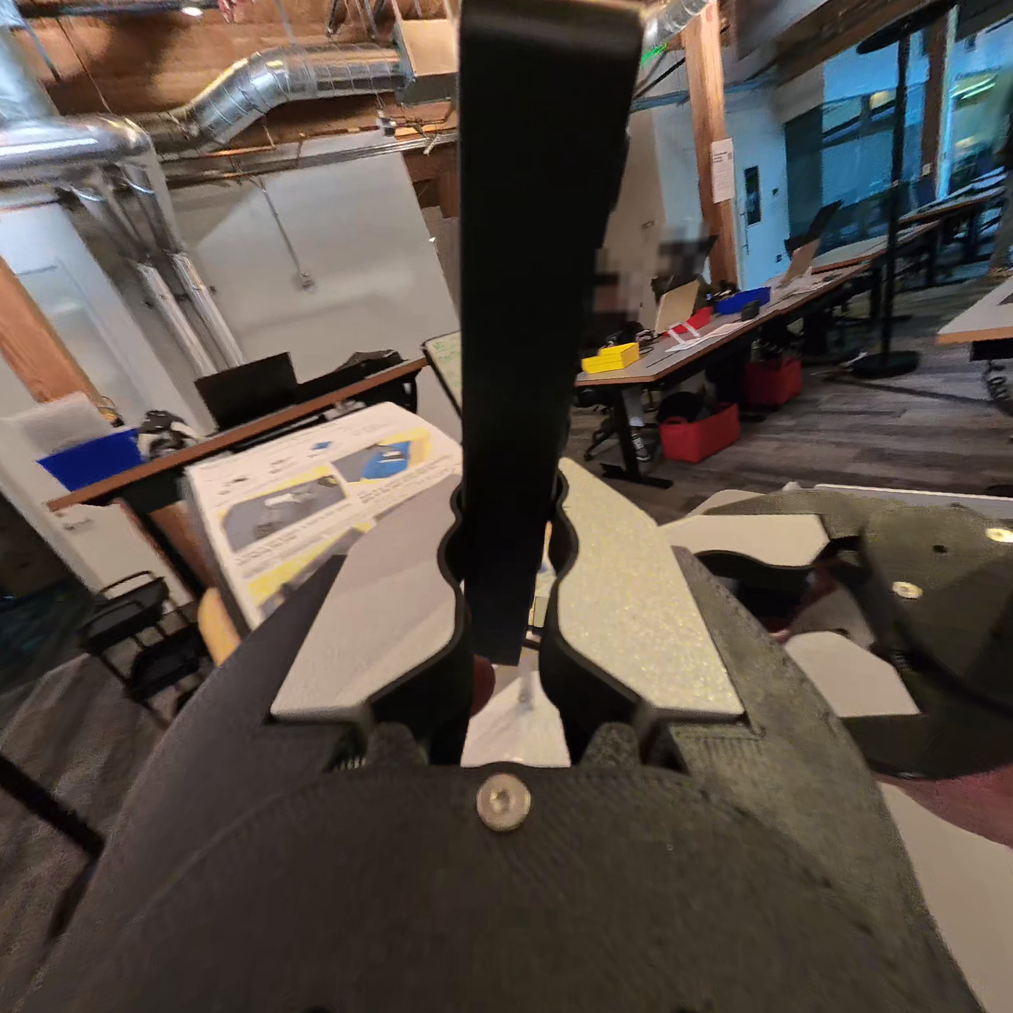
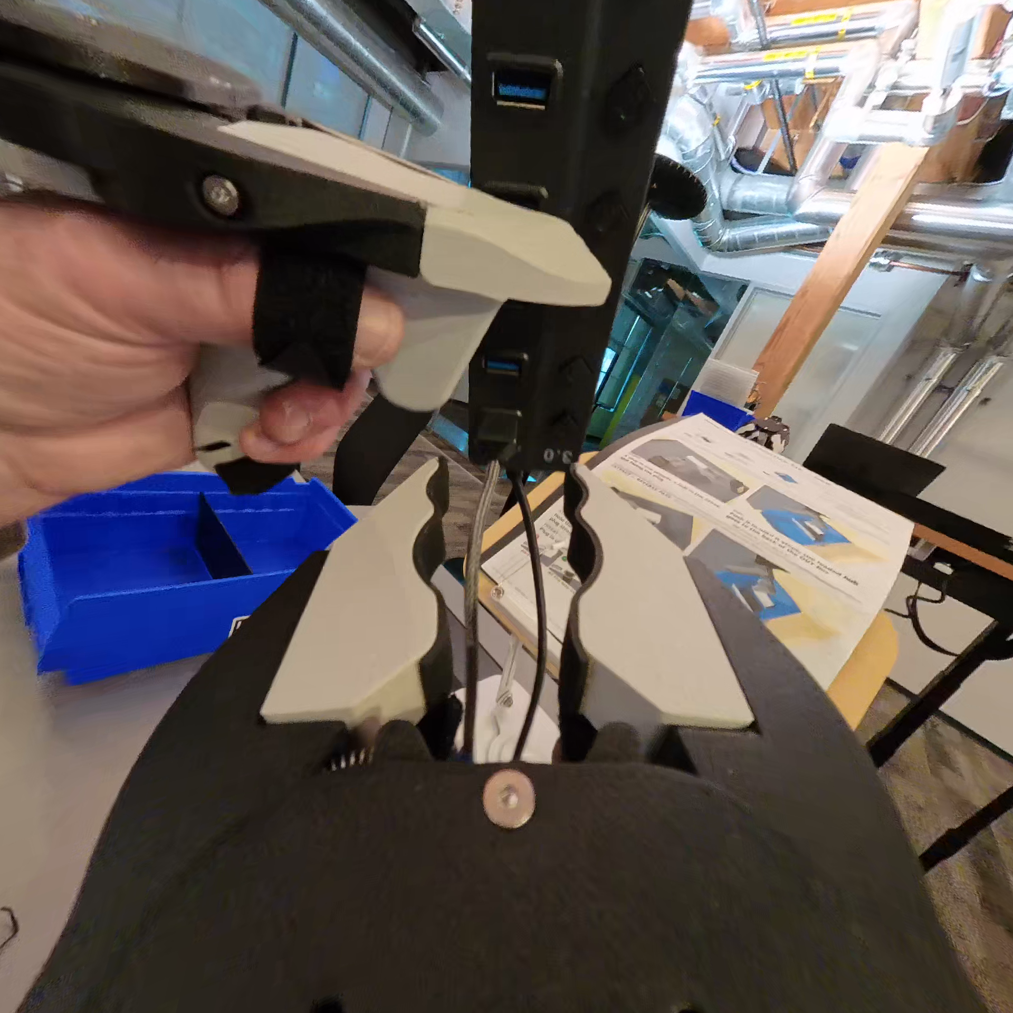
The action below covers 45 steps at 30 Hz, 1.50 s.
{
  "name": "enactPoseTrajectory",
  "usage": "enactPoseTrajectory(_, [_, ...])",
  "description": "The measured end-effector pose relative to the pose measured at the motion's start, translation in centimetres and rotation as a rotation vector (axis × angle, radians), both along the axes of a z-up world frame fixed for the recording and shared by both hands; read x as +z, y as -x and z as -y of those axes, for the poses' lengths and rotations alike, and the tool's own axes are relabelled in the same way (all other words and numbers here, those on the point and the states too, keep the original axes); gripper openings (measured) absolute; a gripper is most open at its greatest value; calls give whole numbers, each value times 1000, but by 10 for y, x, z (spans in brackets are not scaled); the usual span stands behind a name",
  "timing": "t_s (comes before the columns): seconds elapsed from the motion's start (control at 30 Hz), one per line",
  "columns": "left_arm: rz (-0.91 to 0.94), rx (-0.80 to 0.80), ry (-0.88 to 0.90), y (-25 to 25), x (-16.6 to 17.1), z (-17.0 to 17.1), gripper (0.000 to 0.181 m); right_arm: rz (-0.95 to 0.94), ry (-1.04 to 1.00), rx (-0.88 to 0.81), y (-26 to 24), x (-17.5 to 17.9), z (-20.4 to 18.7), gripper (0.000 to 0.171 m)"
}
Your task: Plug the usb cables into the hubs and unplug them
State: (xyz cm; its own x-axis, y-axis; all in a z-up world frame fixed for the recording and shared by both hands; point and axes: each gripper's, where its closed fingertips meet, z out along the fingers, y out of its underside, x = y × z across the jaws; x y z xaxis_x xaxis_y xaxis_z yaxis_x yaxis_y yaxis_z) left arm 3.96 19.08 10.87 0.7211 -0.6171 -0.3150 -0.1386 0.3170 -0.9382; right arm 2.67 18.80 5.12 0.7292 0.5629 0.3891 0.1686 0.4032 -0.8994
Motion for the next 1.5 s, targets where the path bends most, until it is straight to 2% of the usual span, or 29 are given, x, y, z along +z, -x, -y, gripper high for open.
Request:
enactPoseTrajectory(0.13, [66, -29, 22, -19, -20, 2, 26, -1, -26, -16, -14, -11, -2, 19])
enactPoseTrajectory(0.27, [165, -54, 83, -21, -29, -7, 26, -20, -31, -8, -20, -21, -4, 13])
enactPoseTrajectory(0.33, [177, -45, 88, -20, -33, -12, 26, -9, -27, -11, -18, -27, -7, 20])
enactPoseTrajectory(0.4, [202, -55, 111, -19, -36, -15, 26, -4, -43, -30, -21, -29, -11, 11])
enactPoseTrajectory(0.63, [174, -137, 141, -25, -48, -16, 27, -2, -33, 2, -24, -40, -16, 11])
enactPoseTrajectory(0.77, [123, -235, 103, -17, -42, -5, 48, -63, 62, 90, -33, -43, -18, 11])
enactPoseTrajectory(0.9, [6, -312, 102, -2, -49, 1, 64, -125, 195, 289, -35, -48, -12, 11])
enactPoseTrajectory(0.97, [-101, -360, 147, 4, -69, -1, 70, -129, 248, 390, -33, -52, -5, 10])
enactPoseTrajectory(1.0, [-127, -398, 182, 4, -79, -2, 79, -124, 267, 442, -31, -54, 0, 10])
enactPoseTrajectory(1.13, [-181, -639, 337, -8, -119, 12, 99, -80, 286, 610, -19, -61, 21, 10])
enactPoseTrajectory(1.17, [-207, -695, 347, -12, -127, 19, 98, -72, 298, 637, -16, -63, 25, 10])
enactPoseTrajectory(1.23, [-279, -685, 333, -18, -144, 19, 96, -46, 325, 671, -10, -69, 30, 11])
enactPoseTrajectory(1.3, [-326, -712, 311, -23, -154, 26, 84, -21, 350, 715, -4, -74, 36, 10])
enactPoseTrajectory(1.37, [-334, -675, 273, -26, -157, 23, 70, 1, 360, 737, -1, -78, 40, 10])
enactPoseTrajectory(1.5, [-315, -673, 236, -26, -155, 24, 68, 22, 338, 727, 0, -78, 41, 11])
